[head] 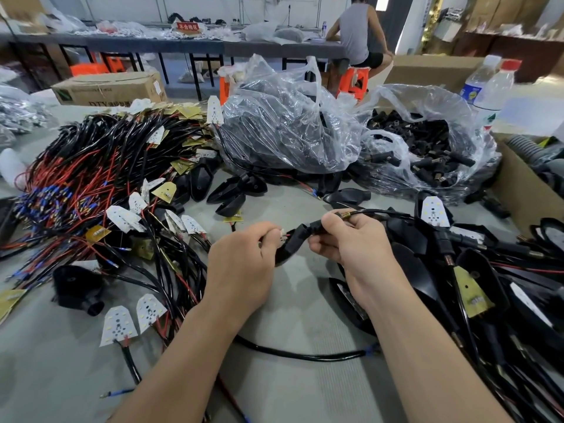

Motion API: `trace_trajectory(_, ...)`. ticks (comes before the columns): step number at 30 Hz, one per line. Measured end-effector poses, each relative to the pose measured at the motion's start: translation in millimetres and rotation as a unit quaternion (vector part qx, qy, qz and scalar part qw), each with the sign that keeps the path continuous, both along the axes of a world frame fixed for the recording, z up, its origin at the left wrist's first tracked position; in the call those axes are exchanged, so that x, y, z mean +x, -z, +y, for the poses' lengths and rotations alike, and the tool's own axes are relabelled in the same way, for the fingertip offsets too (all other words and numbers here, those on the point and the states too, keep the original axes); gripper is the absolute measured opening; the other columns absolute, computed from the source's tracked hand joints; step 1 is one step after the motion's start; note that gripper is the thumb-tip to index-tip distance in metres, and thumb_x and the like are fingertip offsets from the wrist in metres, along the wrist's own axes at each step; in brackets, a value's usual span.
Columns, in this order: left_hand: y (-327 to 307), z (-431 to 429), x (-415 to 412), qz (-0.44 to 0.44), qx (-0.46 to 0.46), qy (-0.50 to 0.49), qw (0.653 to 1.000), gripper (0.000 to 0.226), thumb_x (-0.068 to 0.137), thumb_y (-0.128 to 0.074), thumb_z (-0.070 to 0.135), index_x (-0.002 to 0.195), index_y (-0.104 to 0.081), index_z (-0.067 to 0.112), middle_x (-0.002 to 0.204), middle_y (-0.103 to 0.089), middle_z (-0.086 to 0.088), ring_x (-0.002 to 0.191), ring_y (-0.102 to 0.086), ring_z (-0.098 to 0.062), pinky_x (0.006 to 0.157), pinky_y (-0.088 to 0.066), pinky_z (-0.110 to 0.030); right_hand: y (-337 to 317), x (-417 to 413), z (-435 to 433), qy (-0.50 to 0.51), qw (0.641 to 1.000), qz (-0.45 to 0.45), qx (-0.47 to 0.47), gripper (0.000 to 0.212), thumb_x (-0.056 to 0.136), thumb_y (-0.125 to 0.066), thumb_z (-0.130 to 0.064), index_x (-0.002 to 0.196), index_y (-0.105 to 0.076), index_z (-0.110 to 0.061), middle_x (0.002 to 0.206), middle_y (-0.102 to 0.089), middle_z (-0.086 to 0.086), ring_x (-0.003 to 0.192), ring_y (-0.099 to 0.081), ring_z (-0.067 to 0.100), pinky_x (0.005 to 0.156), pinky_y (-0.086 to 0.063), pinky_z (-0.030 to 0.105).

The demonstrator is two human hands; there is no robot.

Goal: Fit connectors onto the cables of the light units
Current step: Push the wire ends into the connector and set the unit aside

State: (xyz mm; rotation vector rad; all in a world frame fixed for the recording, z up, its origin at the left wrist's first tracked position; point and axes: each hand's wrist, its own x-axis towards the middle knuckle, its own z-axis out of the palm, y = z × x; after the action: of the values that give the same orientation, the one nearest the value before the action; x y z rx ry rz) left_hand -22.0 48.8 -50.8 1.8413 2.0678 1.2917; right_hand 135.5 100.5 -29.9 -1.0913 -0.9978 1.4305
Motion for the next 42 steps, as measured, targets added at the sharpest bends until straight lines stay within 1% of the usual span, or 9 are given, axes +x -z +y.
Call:
trace_trajectory(3, 1.9, 6.2, 1.1, -0.180, -0.051, -0.023, 0.982, 0.039, 0.090, -0.051, 0.045, 0.070, -0.060, 0.012, 0.061, -0.057, 0.006, 0.063, -0.051, -0.008, 0.062, -0.040, -0.029, -1.0, -3.8, -1.0, -0.022, 0.999, 0.045, -0.018, 0.003, 0.100, -0.058, -0.003, 0.098, -0.060, -0.004, 0.089, -0.068, 0.017, 0.070, -0.066, 0.025, 0.068, -0.062, 0.034)
trace_trajectory(5, -1.0, 10.1, 2.5, -0.388, -0.083, -0.011, 0.918, 0.031, 0.088, -0.063, 0.040, 0.071, -0.073, 0.017, 0.083, -0.073, 0.021, 0.083, -0.066, 0.004, 0.082, -0.049, -0.029, -2.3, -5.0, -1.0, -0.040, 0.994, 0.095, -0.032, 0.008, 0.102, -0.055, -0.004, 0.096, -0.059, -0.006, 0.090, -0.067, 0.016, 0.074, -0.069, 0.026, 0.074, -0.064, 0.039)
trace_trajectory(7, -3.6, 12.2, 2.5, -0.523, -0.099, -0.007, 0.846, 0.012, 0.087, -0.075, 0.031, 0.084, -0.082, 0.021, 0.105, -0.078, 0.009, 0.106, -0.072, -0.016, 0.101, -0.052, -0.040, -3.2, -5.2, -0.8, -0.058, 0.987, 0.144, -0.038, 0.013, 0.104, -0.052, -0.004, 0.094, -0.059, -0.008, 0.085, -0.070, 0.013, 0.075, -0.071, 0.026, 0.079, -0.064, 0.045)
trace_trajectory(9, -5.1, 12.6, 0.1, -0.567, -0.095, -0.021, 0.818, 0.010, 0.083, -0.082, 0.027, 0.089, -0.082, 0.019, 0.099, -0.080, -0.002, 0.090, -0.076, -0.028, 0.093, -0.057, -0.043, -3.4, -5.3, -0.8, -0.065, 0.982, 0.174, -0.043, 0.016, 0.105, -0.050, -0.005, 0.092, -0.059, -0.010, 0.082, -0.071, 0.011, 0.075, -0.073, 0.027, 0.078, -0.064, 0.045)
trace_trajectory(11, -4.0, 12.4, -2.7, -0.573, -0.088, -0.030, 0.814, 0.011, 0.081, -0.085, 0.026, 0.087, -0.081, 0.017, 0.088, -0.079, -0.008, 0.070, -0.073, -0.029, 0.083, -0.058, -0.040, -3.1, -5.5, -0.9, -0.064, 0.977, 0.197, -0.050, 0.017, 0.105, -0.050, -0.006, 0.092, -0.060, -0.010, 0.083, -0.072, 0.012, 0.074, -0.074, 0.028, 0.075, -0.064, 0.044)
trace_trajectory(15, -4.1, 11.3, -0.6, -0.573, -0.119, -0.026, 0.810, 0.035, 0.078, -0.084, 0.036, 0.099, -0.078, 0.009, 0.099, -0.078, -0.015, 0.096, -0.074, -0.035, 0.098, -0.056, -0.049, -2.5, -7.2, -0.6, -0.047, 0.971, 0.225, -0.064, 0.017, 0.105, -0.050, -0.005, 0.092, -0.061, -0.010, 0.081, -0.072, 0.014, 0.075, -0.073, 0.029, 0.075, -0.064, 0.043)
trace_trajectory(19, -2.4, 12.9, 3.2, -0.579, -0.138, -0.031, 0.803, 0.023, 0.089, -0.074, 0.039, 0.098, -0.078, 0.019, 0.110, -0.076, -0.007, 0.089, -0.074, -0.020, 0.065, -0.064, -0.039, -3.3, -8.6, -2.1, -0.052, 0.971, 0.226, -0.057, 0.018, 0.105, -0.050, -0.006, 0.091, -0.060, -0.010, 0.082, -0.072, 0.013, 0.077, -0.073, 0.028, 0.078, -0.064, 0.042)
trace_trajectory(24, -4.2, 13.9, -3.1, -0.636, -0.131, -0.014, 0.761, 0.026, 0.090, -0.076, 0.023, 0.105, -0.073, 0.002, 0.123, -0.070, -0.019, 0.083, -0.073, -0.021, 0.058, -0.060, -0.029, -3.7, -5.9, -2.2, -0.045, 0.986, 0.156, -0.040, 0.014, 0.103, -0.055, -0.008, 0.091, -0.062, -0.013, 0.080, -0.071, 0.007, 0.072, -0.071, 0.023, 0.076, -0.063, 0.037)
trace_trajectory(42, -5.0, 11.3, -6.8, -0.563, 0.044, -0.023, 0.825, 0.036, 0.079, -0.082, -0.002, 0.053, -0.063, 0.014, 0.078, -0.076, 0.002, 0.074, -0.074, -0.016, 0.059, -0.060, -0.028, -4.9, -2.3, -6.1, -0.100, 0.987, 0.130, -0.006, 0.014, 0.095, -0.061, 0.001, 0.089, -0.066, -0.011, 0.094, -0.075, 0.015, 0.086, -0.071, 0.025, 0.075, -0.063, 0.033)
